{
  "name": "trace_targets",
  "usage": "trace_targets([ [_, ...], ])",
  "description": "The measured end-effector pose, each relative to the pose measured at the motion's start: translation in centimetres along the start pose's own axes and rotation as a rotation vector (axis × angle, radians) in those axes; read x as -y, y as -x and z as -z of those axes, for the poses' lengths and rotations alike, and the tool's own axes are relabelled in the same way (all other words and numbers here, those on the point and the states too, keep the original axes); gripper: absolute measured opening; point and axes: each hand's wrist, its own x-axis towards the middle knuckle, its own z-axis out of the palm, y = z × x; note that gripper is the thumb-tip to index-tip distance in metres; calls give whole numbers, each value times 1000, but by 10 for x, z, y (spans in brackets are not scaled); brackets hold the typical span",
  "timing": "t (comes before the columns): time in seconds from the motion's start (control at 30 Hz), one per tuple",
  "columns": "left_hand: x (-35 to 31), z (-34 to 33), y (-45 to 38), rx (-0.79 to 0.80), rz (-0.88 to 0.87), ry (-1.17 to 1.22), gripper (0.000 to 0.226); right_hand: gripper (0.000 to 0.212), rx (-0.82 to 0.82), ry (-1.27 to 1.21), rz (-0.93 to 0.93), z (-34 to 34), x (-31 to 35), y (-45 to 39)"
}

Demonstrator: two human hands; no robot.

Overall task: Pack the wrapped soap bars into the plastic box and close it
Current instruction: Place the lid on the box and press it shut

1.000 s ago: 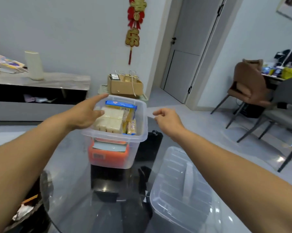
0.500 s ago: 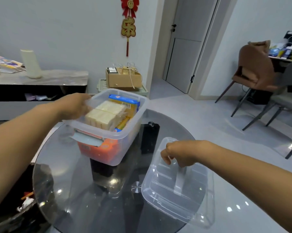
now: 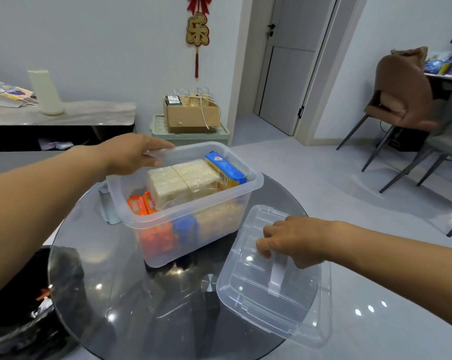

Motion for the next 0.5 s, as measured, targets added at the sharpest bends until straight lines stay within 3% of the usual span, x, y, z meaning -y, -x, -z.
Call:
trace_targets([
  [0.1, -3, 0, 4, -45, 88, -122, 63, 43, -22, 85, 53, -3, -1, 1],
  [0.17, -4, 1, 12, -33, 211, -52, 72, 35, -44, 118, 89, 1, 3, -1],
  [0.37, -4, 2, 42, -96, 603, 492, 85, 33, -117, -78, 75, 30, 22, 19],
  [0.5, -10, -5, 61, 0, 746, 816, 63, 30, -132, -136, 16, 71, 35, 49],
])
